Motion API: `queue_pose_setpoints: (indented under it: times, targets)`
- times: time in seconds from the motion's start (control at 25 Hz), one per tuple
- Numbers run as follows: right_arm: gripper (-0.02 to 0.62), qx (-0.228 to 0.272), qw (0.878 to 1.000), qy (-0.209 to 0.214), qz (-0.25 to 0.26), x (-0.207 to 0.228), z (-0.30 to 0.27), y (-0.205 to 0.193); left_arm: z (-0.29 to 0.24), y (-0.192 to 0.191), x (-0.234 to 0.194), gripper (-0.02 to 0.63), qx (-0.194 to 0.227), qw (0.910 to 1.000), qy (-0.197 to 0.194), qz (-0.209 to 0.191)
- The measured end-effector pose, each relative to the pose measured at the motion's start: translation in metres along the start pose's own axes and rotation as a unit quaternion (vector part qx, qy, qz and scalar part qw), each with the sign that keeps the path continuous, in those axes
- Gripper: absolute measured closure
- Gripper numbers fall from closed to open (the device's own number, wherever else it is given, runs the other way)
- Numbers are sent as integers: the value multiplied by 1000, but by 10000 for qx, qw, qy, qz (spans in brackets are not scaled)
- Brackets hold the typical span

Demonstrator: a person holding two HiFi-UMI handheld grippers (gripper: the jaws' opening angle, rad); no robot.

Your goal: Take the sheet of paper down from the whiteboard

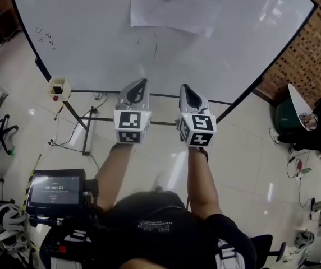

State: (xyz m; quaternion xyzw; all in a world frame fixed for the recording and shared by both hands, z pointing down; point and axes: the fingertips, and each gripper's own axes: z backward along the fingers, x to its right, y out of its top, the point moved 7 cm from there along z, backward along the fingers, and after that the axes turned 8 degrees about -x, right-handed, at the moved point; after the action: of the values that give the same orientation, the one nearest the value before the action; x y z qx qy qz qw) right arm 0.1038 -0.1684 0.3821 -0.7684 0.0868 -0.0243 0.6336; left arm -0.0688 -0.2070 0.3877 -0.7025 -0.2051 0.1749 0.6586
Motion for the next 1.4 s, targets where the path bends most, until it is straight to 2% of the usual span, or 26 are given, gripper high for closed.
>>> queue_pose_setpoints:
  times: [0.2,0.32,0.48,0.64,0.76,0.88,0.96,1.08,1.28,1.4]
  targets:
    - [583,47,9998,163,-62,38,-18,16,-33,27,4,604,239,9995,119,-156]
    - [583,241,9994,232,-1,56,-29,35,-52,51,4,604,399,9986,216,-273]
    - [583,475,9984,313,49,84,-51,53,-89,65,5,604,458,9980,370,-234]
    - [581,832,9958,341,168,123,-83,78,-138,86,11,604,468,9962,463,-572]
    - [581,1028,9937,435,139,132,-97,84,-146,94,-4,603,480,9926,643,-912]
    - [574,1129,9899,825,-212,147,-109,97,-151,112,-23,603,492,9884,918,-1107]
    - [537,1118,9856,1196,-433,157,-116,111,-154,133,-31,592,550,9852,1079,-1213]
    - [493,1086,9791,1591,-649,166,-125,126,-157,159,-39,535,636,9811,1197,-1381]
    - [451,993,9800,1649,-502,166,-136,121,-164,179,-41,483,651,9756,1187,-1726]
    - [445,991,9755,1860,-637,164,-135,121,-169,188,-41,467,663,9748,1118,-1813]
